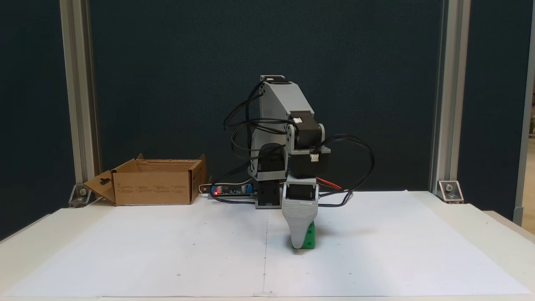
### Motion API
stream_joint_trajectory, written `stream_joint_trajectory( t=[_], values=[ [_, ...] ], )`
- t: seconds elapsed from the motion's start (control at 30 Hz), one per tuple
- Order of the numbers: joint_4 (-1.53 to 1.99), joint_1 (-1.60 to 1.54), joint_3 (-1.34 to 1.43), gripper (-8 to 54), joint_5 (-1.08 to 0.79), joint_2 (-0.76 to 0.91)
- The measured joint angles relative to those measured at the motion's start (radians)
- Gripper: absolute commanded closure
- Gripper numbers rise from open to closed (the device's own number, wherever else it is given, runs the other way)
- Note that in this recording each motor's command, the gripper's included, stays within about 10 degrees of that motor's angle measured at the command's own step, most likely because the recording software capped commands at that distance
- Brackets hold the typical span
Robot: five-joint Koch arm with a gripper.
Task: Grasp a green dice and put it in the bin.
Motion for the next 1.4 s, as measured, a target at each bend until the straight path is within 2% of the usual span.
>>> stream_joint_trajectory(
  t=[0.87,1.4],
  values=[
    [-0.003,0.006,0.0,4.1,-0.011,-0.002],
    [-0.003,0.009,0.003,4.0,-0.083,-0.008]
  ],
)
